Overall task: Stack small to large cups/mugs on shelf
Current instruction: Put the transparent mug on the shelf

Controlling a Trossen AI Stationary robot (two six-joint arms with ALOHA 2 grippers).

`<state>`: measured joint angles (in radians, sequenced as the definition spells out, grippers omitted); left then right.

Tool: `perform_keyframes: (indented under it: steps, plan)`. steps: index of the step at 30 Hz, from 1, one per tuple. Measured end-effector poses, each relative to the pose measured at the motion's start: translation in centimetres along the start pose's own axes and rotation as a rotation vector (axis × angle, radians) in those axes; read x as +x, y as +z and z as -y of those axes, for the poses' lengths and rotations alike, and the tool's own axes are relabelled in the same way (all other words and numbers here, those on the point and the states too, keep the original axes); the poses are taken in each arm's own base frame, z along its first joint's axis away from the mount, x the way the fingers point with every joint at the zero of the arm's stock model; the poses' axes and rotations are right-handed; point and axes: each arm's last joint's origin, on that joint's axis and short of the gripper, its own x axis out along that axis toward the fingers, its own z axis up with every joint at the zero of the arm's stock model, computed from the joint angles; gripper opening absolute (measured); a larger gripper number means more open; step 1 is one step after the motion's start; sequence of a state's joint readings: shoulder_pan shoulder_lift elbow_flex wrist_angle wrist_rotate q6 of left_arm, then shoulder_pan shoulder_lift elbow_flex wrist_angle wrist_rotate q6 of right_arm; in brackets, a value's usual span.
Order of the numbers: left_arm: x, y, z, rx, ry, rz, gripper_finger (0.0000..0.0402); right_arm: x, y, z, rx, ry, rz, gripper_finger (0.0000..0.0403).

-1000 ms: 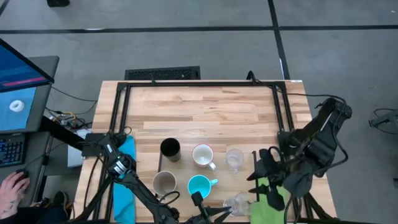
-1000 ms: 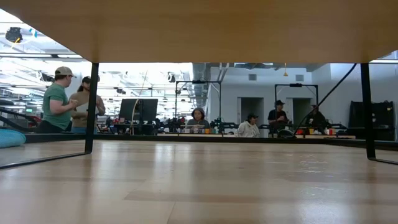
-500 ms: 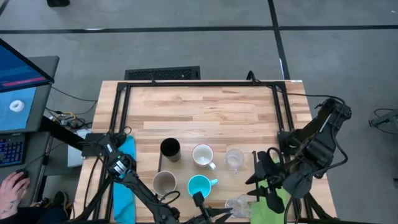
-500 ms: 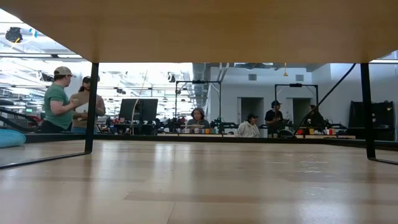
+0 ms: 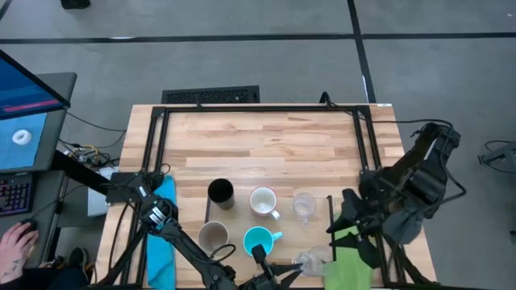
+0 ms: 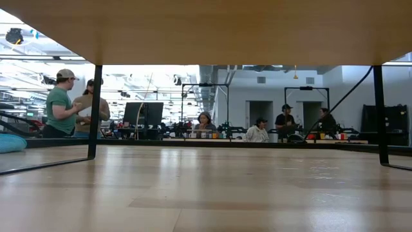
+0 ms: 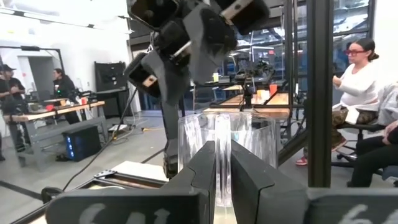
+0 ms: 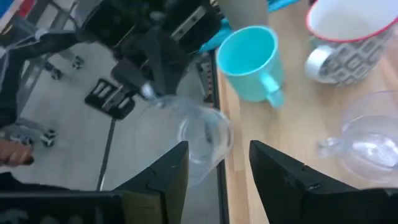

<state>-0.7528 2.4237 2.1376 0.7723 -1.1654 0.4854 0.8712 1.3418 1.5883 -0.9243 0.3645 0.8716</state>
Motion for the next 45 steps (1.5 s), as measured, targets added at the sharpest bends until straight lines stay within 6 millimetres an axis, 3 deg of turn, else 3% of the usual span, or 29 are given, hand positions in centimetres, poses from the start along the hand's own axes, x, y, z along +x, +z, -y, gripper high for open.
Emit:
perform_keyframes:
  steps: [17, 19, 23, 25, 45]
  plan:
    - [0.7, 0.0, -0.2, -0.027, -0.037, 0.027, 0.0018, 5.0, -1.9, -1.0, -0.053, -0.064, -0.151, 0.0182]
    - [0.7, 0.0, -0.1, -0.03, -0.042, 0.03, 0.0018, 5.0, -2.0, -1.1, -0.027, -0.065, -0.155, 0.0153]
    - [0.7, 0.0, -0.1, -0.033, -0.064, 0.041, 0.0018, 4.9, -2.2, -1.2, 0.01, -0.073, -0.162, 0.0046]
    - [0.8, 0.0, -0.1, -0.03, -0.07, 0.044, 0.0018, 4.8, -2.3, -1.2, 0.006, -0.077, -0.157, 0.0016]
    - [2.1, -0.2, -0.6, -0.025, -0.081, 0.062, 0.0018, 4.7, -2.4, -0.9, 0.064, -0.136, -0.143, 0.0001]
